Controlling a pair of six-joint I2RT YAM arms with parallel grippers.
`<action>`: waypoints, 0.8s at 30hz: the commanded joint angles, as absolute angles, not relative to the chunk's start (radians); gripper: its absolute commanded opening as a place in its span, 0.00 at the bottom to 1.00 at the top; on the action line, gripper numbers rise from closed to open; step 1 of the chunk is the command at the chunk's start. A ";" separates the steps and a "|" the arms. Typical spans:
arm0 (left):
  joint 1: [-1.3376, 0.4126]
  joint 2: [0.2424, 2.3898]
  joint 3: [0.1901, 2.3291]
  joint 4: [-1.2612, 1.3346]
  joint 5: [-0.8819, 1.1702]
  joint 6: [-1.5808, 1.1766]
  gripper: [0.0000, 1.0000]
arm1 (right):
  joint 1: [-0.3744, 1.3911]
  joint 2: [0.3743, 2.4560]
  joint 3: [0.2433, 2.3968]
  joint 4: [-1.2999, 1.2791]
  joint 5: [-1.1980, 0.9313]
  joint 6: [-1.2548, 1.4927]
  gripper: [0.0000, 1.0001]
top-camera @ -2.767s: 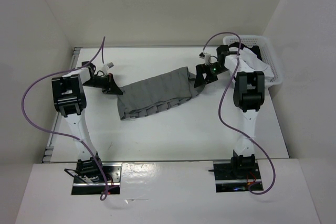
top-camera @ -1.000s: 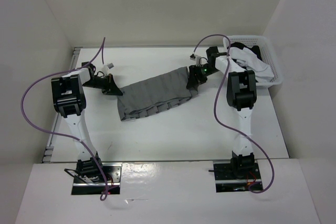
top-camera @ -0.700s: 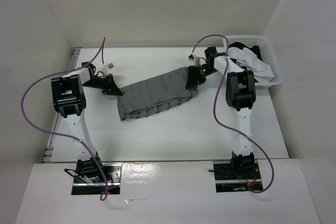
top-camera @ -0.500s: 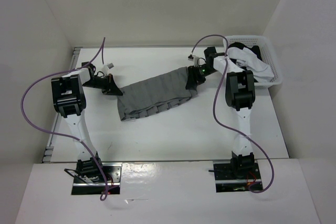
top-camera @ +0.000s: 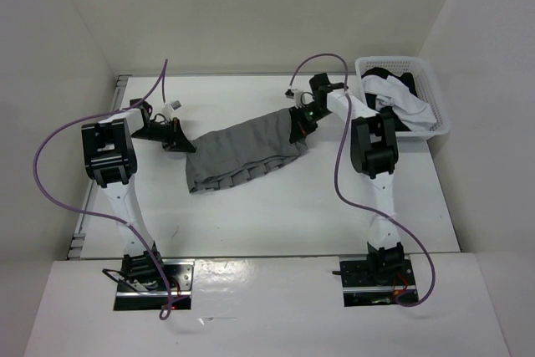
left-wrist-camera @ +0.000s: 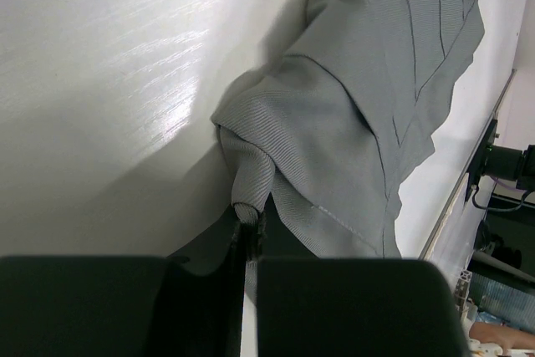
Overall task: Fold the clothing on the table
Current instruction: Fold the skirt
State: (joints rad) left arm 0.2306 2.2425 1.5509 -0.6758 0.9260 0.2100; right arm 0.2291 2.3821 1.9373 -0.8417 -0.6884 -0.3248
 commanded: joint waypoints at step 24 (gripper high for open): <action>0.233 2.192 1.516 -0.643 0.913 0.181 0.00 | 0.494 2.203 2.112 -0.913 0.219 -0.328 0.00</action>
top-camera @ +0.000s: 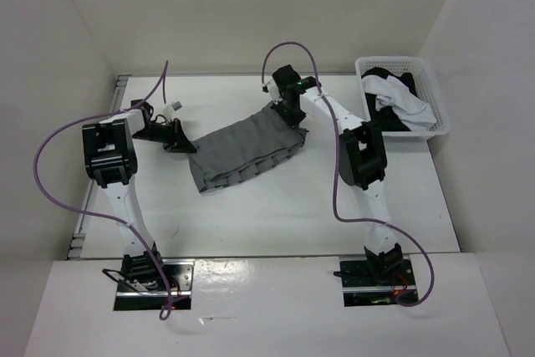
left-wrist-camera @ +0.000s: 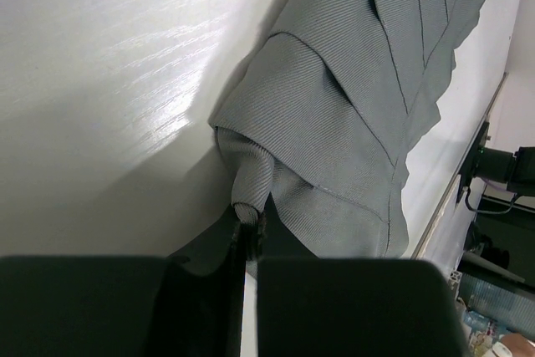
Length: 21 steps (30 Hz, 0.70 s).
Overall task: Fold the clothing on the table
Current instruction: Fold the skirt
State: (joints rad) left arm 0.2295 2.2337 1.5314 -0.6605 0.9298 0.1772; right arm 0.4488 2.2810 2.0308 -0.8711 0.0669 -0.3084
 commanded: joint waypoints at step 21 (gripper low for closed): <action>0.215 2.174 1.516 -0.624 0.884 0.152 0.00 | 0.883 2.348 2.394 -1.088 0.256 -0.339 0.00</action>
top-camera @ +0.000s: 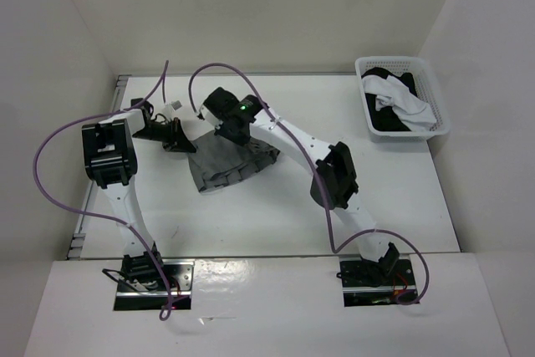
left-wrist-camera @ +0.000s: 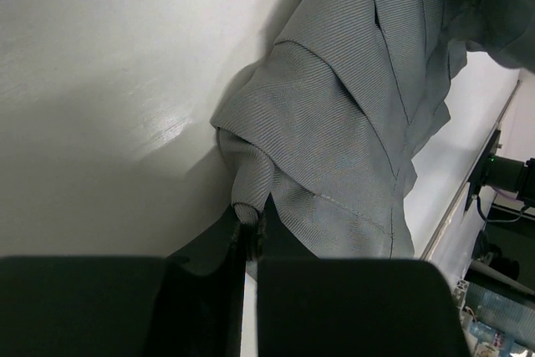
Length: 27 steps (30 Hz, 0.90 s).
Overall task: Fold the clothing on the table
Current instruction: Fold the skirt
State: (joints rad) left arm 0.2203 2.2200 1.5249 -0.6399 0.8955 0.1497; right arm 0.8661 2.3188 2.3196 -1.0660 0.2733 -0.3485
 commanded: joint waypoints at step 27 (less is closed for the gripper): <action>0.206 2.128 1.496 -0.597 0.865 0.133 0.00 | 0.939 2.597 2.740 -1.135 0.021 -0.245 0.00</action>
State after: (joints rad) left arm 0.2115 2.1860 1.5032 -0.6044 0.8513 0.1272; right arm 0.9226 2.5763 2.6915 -1.1225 0.0593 -0.2581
